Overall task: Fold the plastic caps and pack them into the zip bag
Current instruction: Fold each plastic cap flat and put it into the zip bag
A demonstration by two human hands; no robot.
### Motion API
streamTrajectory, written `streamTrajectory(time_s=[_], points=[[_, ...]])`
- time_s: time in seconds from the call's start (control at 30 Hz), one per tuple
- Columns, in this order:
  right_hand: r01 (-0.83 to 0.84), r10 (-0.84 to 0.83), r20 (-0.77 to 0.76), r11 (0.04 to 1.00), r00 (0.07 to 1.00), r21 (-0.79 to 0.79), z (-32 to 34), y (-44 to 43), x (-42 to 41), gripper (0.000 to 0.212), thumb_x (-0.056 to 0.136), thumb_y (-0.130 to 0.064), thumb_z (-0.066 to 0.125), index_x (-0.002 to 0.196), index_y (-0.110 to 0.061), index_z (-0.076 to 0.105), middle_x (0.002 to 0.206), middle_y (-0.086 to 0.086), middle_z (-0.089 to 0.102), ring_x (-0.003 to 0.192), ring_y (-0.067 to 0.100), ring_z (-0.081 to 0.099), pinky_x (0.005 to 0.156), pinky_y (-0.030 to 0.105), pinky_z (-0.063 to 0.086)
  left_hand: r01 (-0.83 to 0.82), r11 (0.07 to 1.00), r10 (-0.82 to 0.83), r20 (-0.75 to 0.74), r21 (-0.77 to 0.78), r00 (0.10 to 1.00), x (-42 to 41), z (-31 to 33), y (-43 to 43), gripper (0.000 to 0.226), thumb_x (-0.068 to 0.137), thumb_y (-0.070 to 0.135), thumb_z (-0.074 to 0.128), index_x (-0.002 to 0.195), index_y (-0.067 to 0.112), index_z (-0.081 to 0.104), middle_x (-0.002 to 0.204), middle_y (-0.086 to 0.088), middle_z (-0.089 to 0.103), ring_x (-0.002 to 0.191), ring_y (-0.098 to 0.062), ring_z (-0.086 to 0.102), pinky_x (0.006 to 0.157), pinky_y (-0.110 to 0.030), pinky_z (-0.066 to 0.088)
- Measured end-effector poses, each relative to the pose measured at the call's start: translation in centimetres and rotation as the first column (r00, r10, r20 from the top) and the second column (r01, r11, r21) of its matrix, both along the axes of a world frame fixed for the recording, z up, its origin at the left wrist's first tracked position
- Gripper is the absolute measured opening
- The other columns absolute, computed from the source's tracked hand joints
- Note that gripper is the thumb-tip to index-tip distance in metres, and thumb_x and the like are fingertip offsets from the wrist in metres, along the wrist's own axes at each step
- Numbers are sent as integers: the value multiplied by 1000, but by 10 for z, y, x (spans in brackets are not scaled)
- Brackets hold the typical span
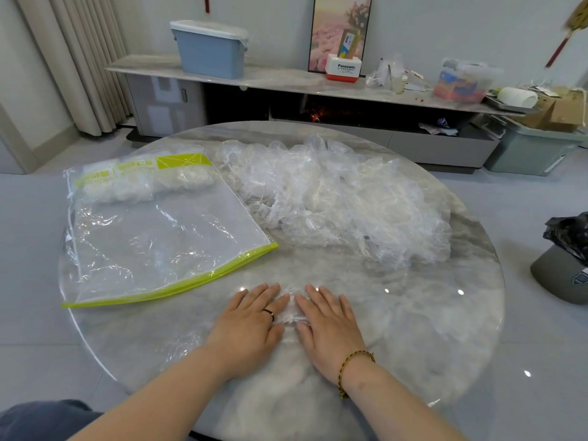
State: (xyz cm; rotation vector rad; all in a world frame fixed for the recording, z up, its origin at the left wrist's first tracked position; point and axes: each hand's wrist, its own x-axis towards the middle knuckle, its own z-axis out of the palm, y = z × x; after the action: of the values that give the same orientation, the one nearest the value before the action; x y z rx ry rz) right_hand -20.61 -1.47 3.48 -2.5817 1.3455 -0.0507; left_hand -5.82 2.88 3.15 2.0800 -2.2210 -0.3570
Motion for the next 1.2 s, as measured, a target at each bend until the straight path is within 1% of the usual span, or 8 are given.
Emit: streamTrajectory(time_s=[0.1, 0.27, 0.4, 0.5, 0.8, 0.93, 1.07, 1.2], points=[[2, 35, 169, 977, 985, -214, 2, -3, -6, 48, 62, -29, 28, 98, -25, 60, 106, 3, 66, 110, 23, 49, 104, 26, 27, -48, 998, 45, -73, -35, 996, 10, 10, -4, 100, 59, 59, -16, 134, 34, 45, 145, 13, 33, 133, -8, 25, 104, -20, 19], [-121, 197, 214, 939, 957, -323, 24, -4, -14, 29, 59, -23, 30, 43, -27, 54, 44, -17, 51, 61, 5, 49, 83, 21, 28, -136, 990, 133, -67, -38, 989, 27, 14, -5, 30, 95, 29, 38, 104, 17, 64, 115, 7, 54, 105, -12, 52, 85, -26, 44], [-175, 177, 20, 980, 984, -95, 31, 1, -16, 64, 69, -33, 8, 98, -24, 65, 93, -9, 66, 105, 11, 49, 107, 29, 10, -209, 978, 208, -101, -7, 973, 29, 12, -1, 14, 90, 25, 47, 79, 28, 54, 88, 9, 49, 96, -14, 56, 73, -21, 40], [-120, 124, 34, 988, 992, -99, 26, -7, -21, 45, 88, -19, 33, 133, -24, 39, 121, -7, 54, 124, 10, 36, 110, 24, 3, -225, 974, 226, -119, 15, 967, 25, 9, 3, 31, 91, 31, 49, 64, 30, 33, 72, 13, 41, 84, -12, 49, 67, -19, 34], [-388, 388, -16, 917, 922, -93, 22, 24, -21, 39, 58, -51, 36, 80, -34, 62, 83, -19, 62, 96, 6, 47, 88, 21, 30, -177, 976, 167, -85, -129, 982, 18, 24, 11, 16, 90, 30, 53, 76, 32, 45, 90, 11, 51, 92, -11, 55, 62, -19, 32], [-346, 346, 1, 938, 938, 24, 24, 22, -19, 37, 73, -32, 50, 106, -20, 62, 105, -7, 63, 101, 14, 58, 94, 24, 43, 169, 953, -217, -181, -251, 959, 15, 16, 20, 21, 49, 23, 55, 66, 32, 63, 80, 16, 61, 73, 2, 52, 69, -11, 35], [-307, 308, 7, 948, 951, 81, 27, 20, -15, 44, 93, -17, 41, 137, -14, 34, 136, 1, 41, 125, 16, 35, 103, 22, 23, 222, 963, -243, -146, -151, 959, 7, 11, 33, 67, 56, 53, 26, 110, 30, 59, 116, 23, 52, 106, 4, 50, 86, -4, 30], [-252, 240, 109, 962, 965, 109, 24, 19, -14, 49, 91, -35, 46, 135, -17, 37, 129, -1, 48, 119, 15, 40, 96, 19, 29, 109, 962, -155, -171, -252, 973, -2, 4, 28, 31, 57, 48, 36, 66, 32, 61, 68, 23, 58, 66, 5, 53, 57, -5, 36]])
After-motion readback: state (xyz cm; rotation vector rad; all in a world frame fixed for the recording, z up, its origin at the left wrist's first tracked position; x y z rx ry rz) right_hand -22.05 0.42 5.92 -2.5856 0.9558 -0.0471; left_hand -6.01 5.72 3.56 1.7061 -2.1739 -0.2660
